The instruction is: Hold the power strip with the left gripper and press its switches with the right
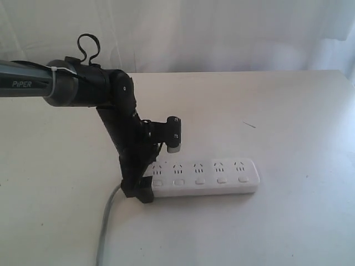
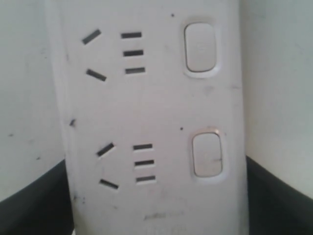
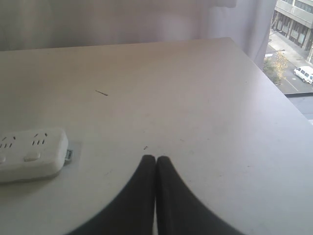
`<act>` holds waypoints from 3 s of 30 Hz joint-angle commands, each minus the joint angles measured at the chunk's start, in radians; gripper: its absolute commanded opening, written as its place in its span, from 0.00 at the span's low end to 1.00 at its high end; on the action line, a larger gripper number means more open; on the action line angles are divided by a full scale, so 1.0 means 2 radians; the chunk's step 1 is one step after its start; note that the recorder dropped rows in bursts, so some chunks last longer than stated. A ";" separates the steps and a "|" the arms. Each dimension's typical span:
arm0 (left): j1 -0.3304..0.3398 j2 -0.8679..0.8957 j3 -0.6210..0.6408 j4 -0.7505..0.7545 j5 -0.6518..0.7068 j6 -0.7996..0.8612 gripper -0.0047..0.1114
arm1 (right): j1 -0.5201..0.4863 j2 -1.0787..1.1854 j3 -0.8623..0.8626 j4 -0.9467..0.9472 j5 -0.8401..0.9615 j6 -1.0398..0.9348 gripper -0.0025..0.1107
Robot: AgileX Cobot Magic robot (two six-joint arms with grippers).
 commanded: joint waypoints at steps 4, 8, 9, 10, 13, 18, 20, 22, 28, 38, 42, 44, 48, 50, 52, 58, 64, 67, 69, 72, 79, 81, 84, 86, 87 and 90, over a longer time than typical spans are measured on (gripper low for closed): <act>-0.001 -0.003 0.011 -0.021 0.049 0.067 0.04 | 0.001 -0.002 0.003 0.002 -0.003 0.000 0.02; -0.002 -0.002 0.011 -0.007 0.053 0.067 0.04 | 0.000 -0.002 0.003 0.002 -0.003 0.006 0.02; -0.002 -0.002 0.011 -0.003 0.056 0.067 0.04 | 0.000 -0.002 0.003 0.002 -0.003 0.015 0.02; -0.003 -0.002 0.011 0.000 0.058 0.067 0.04 | 0.000 -0.002 0.003 0.002 -0.003 0.010 0.02; -0.012 -0.001 0.011 0.025 0.077 0.090 0.04 | 0.000 -0.002 0.003 0.002 -0.003 0.010 0.02; -0.027 0.001 0.021 0.034 0.077 0.174 0.04 | 0.000 -0.002 0.003 0.002 -0.003 0.010 0.02; -0.029 0.001 0.025 0.029 0.061 0.171 0.04 | 0.000 -0.002 0.003 0.002 -0.003 0.010 0.02; -0.027 0.001 0.029 0.016 0.046 0.150 0.04 | 0.000 -0.002 0.003 0.002 -0.003 0.010 0.02; -0.025 0.001 0.029 0.012 -0.008 0.040 0.04 | 0.000 -0.002 0.003 0.002 -0.003 0.010 0.02; -0.025 0.001 0.029 0.004 0.026 0.055 0.04 | 0.000 -0.002 0.003 -0.002 -0.007 0.004 0.02; -0.025 0.001 0.029 0.004 0.026 0.058 0.04 | 0.000 -0.002 0.003 -0.015 -0.048 0.005 0.02; -0.025 0.001 0.029 0.004 0.026 0.058 0.04 | 0.000 -0.002 0.003 -0.013 -0.091 0.005 0.02; -0.025 0.002 0.029 0.005 0.025 0.058 0.04 | 0.000 -0.002 0.003 -0.013 -0.178 0.005 0.02; -0.025 0.004 0.030 0.008 0.023 0.058 0.04 | 0.000 -0.002 0.003 -0.013 -0.226 0.005 0.02; -0.025 0.004 0.036 0.008 0.014 0.058 0.04 | 0.000 -0.002 0.003 -0.013 -0.256 0.005 0.02; -0.025 0.004 0.039 0.007 0.012 0.058 0.04 | 0.000 -0.002 0.003 -0.009 -0.302 0.018 0.02; -0.025 0.004 0.039 0.007 0.011 0.058 0.04 | 0.000 -0.002 0.003 -0.008 -0.331 0.197 0.02; -0.025 0.004 0.039 0.007 0.011 0.058 0.04 | 0.000 -0.002 0.003 -0.008 -0.336 0.288 0.02; -0.025 0.004 0.039 0.007 0.011 0.058 0.04 | 0.000 -0.002 0.003 -0.008 -0.332 0.329 0.02; -0.025 0.004 0.039 0.007 0.011 0.058 0.04 | 0.000 -0.002 0.003 -0.008 -0.332 0.332 0.02; -0.025 0.004 0.039 0.007 0.009 0.064 0.04 | 0.000 -0.002 0.003 -0.007 -0.366 0.346 0.02; -0.025 0.004 0.039 0.007 0.009 0.064 0.04 | 0.000 -0.002 0.003 0.009 -0.426 0.346 0.02; -0.025 0.004 0.039 0.007 0.012 0.065 0.04 | 0.000 -0.002 -0.003 -0.018 -0.493 0.364 0.02; -0.025 0.004 0.039 0.007 0.014 0.065 0.04 | 0.000 -0.002 -0.044 -0.108 -0.461 0.370 0.02; -0.025 0.004 0.039 0.007 0.014 0.065 0.04 | 0.000 -0.002 -0.074 -0.170 -0.435 0.392 0.02; -0.025 0.004 0.039 0.007 0.012 0.065 0.04 | 0.000 0.051 -0.166 -0.477 -0.418 0.561 0.02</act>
